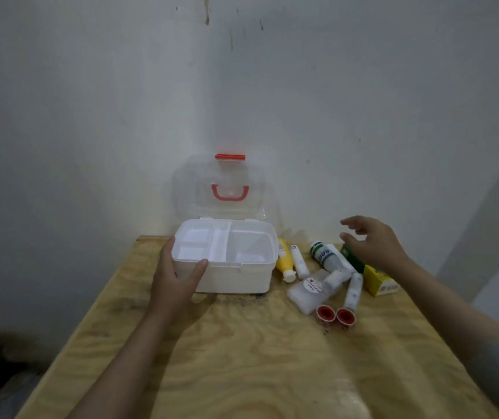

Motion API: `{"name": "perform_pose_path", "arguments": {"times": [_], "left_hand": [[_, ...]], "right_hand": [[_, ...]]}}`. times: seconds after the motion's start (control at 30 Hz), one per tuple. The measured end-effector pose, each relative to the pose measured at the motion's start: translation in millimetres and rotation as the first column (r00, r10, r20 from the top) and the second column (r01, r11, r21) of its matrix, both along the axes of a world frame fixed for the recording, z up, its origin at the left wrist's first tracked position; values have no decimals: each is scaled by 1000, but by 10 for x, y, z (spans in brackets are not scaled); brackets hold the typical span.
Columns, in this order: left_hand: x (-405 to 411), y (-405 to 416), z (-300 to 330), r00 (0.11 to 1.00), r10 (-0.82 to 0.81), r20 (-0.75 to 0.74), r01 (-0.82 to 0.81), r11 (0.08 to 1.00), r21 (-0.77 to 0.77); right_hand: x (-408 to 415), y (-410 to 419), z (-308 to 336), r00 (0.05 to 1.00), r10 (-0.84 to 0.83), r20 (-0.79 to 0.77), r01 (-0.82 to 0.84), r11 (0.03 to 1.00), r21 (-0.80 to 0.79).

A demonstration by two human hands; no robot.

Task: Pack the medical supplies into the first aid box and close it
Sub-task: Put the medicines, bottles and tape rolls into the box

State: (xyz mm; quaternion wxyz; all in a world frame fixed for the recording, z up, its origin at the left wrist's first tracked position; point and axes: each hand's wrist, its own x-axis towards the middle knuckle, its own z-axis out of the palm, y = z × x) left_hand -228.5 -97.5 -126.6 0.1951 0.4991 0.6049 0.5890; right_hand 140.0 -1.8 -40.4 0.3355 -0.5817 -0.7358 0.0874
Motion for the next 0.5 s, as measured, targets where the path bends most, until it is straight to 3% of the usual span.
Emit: {"name": "perform_pose_path", "arguments": {"times": [0.17,0.37,0.5], "left_hand": [[8,17,-53,1000,17,-5,-17,1000,0],[-1,40,-74,999,26,-20,-26,1000,-3],[4,35,-73,999,28,-29,-28,1000,4]], "right_hand": [[612,-211,-460,966,-258,-12,255,961,-106],[657,-352,-792,935,-305,-182,294,952,-84],[639,-382,-862,944,-279,-178,281,959,-14]]}}
